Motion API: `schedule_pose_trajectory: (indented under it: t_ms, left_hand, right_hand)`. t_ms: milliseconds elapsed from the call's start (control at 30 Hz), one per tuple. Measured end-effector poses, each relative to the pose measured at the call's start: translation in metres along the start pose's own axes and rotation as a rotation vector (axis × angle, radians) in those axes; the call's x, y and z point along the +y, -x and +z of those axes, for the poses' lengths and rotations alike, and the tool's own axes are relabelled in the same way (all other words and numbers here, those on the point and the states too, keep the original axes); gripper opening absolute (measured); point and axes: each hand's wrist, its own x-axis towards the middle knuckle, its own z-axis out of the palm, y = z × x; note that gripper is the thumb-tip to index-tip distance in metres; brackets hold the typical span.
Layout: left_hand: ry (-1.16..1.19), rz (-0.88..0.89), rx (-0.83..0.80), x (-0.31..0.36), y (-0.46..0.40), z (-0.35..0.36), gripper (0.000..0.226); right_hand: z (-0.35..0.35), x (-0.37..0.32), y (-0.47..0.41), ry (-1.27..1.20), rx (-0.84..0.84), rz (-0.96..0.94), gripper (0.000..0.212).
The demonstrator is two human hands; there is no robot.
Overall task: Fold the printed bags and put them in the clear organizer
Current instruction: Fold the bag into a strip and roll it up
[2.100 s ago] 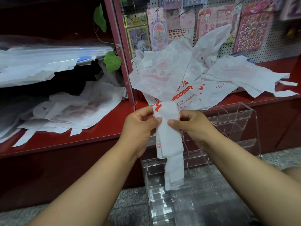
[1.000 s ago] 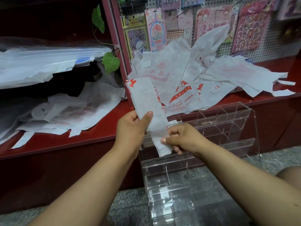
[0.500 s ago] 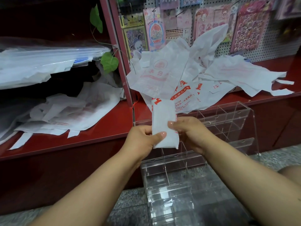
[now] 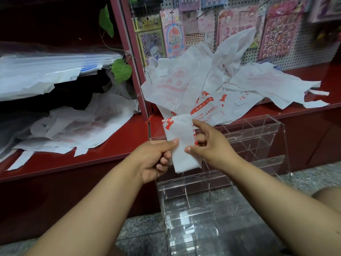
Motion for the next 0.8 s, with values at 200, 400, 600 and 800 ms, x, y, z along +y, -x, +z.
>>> schedule_pose_trajectory:
  t_ms: [200,400,600,800]
  left_hand:
    - [-0.049,0.233,0.061,-0.001,0.001,0.006,0.014]
    - [-0.317,0.572,0.074,-0.005,0.0,0.004,0.013]
    - [-0.364,0.723,0.107,-0.008,0.002,0.004,0.015]
    - [-0.398,0.796,0.16,-0.021,-0.008,0.008,0.04]
  right_hand:
    - [-0.003,0.005,-0.004,0.222,0.159,0.01,0.055]
    - [-0.008,0.002,-0.004,-0.408,-0.055,0.069,0.029]
    - [-0.009,0.014,-0.005,-0.257,0.093,-0.01,0.02]
    - [-0.003,0.005,-0.005,-0.528,0.143,0.108,0.052]
